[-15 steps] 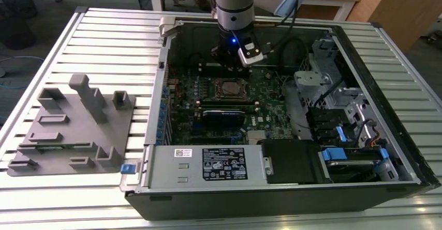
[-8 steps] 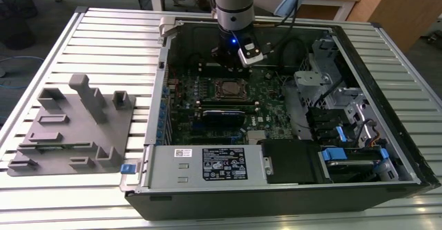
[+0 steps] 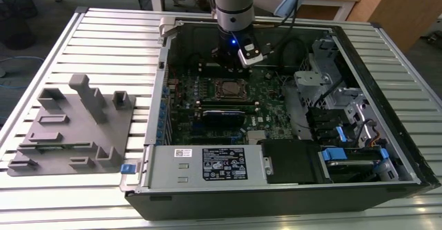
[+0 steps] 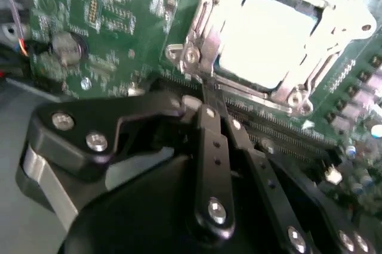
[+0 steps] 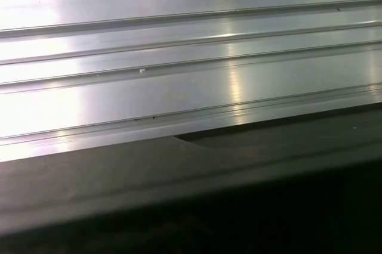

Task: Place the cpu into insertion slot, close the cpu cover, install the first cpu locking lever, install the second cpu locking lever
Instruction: 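Install the first cpu locking lever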

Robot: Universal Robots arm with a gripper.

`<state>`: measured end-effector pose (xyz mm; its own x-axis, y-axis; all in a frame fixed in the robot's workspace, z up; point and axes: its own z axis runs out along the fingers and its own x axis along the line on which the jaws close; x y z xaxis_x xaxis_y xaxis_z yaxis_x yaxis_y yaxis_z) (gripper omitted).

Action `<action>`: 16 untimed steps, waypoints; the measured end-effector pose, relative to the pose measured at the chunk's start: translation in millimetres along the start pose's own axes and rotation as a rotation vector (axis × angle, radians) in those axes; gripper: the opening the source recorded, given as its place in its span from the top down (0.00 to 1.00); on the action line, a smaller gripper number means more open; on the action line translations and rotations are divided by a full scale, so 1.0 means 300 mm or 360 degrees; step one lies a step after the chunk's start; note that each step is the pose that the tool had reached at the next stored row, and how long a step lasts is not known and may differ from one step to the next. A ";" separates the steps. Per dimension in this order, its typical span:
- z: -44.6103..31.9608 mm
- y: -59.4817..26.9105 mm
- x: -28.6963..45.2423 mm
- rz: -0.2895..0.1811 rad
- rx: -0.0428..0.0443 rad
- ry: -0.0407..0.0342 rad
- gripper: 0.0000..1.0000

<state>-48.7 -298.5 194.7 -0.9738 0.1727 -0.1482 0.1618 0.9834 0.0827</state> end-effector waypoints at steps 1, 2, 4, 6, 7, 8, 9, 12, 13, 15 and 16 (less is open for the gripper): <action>0.000 0.000 0.000 0.0000 0.0000 0.0000 0.89; 0.000 0.000 0.000 0.0000 0.0000 -0.0001 0.89; 0.000 0.000 0.000 0.0001 -0.0003 -0.0002 0.89; 0.001 0.000 0.000 0.0002 -0.0013 -0.0004 0.89; 0.001 0.000 0.000 0.0002 -0.0015 -0.0004 0.89; 0.001 0.000 0.000 0.0003 -0.0017 -0.0003 0.89; 0.000 0.000 0.000 0.0003 -0.0018 -0.0003 0.89; -0.002 0.001 0.000 0.0004 -0.0023 -0.0003 0.89; -0.003 0.001 -0.001 0.0004 -0.0023 -0.0003 0.89; -0.009 0.001 -0.001 0.0004 -0.0022 -0.0003 0.89; -0.013 0.001 -0.002 0.0004 -0.0022 -0.0003 0.89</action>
<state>-48.7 -298.5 198.6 -0.9731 0.1751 -0.1497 0.1618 0.9821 0.0968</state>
